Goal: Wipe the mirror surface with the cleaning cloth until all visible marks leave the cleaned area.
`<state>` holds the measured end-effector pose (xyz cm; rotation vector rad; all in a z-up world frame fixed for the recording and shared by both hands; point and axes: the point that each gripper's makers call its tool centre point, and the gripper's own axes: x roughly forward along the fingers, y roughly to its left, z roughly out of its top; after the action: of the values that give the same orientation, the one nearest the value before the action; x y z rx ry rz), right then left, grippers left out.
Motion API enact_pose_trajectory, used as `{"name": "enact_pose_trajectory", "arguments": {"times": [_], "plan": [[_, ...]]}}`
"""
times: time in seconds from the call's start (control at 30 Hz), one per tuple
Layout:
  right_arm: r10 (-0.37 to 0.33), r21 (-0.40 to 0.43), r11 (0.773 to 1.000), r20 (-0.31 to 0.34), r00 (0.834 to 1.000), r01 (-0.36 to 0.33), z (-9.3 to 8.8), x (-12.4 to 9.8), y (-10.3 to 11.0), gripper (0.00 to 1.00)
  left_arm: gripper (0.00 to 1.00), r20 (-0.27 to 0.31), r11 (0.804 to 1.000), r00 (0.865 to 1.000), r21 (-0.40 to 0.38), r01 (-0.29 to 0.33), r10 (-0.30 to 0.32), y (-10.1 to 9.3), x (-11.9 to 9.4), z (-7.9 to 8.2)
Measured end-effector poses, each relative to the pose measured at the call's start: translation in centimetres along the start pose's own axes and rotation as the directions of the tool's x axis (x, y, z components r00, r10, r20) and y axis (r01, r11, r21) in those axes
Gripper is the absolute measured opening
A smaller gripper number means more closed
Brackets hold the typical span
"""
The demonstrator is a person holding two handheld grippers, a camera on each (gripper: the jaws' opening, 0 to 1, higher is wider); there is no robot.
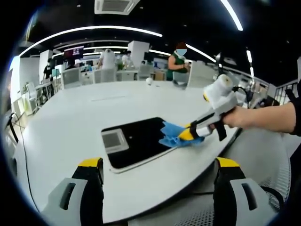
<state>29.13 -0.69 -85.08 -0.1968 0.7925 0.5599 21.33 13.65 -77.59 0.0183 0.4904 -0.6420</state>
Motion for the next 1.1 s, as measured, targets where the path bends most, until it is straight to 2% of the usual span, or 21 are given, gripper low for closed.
{"name": "enact_pose_trajectory", "arguments": {"times": [0.5, 1.1], "plan": [[-0.003, 0.016, 1.0, -0.003, 1.0, 0.003, 0.2, 0.1, -0.1, 0.02, 0.98, 0.003, 1.0, 1.0, 0.001, 0.011, -0.011, -0.1, 0.0, 0.0], [-0.02, 0.016, 1.0, 0.01, 1.0, 0.02, 1.9, 1.8, -1.8, 0.02, 0.98, -0.003, 1.0, 1.0, 0.0, 0.005, -0.005, -0.1, 0.0, 0.0]]}}
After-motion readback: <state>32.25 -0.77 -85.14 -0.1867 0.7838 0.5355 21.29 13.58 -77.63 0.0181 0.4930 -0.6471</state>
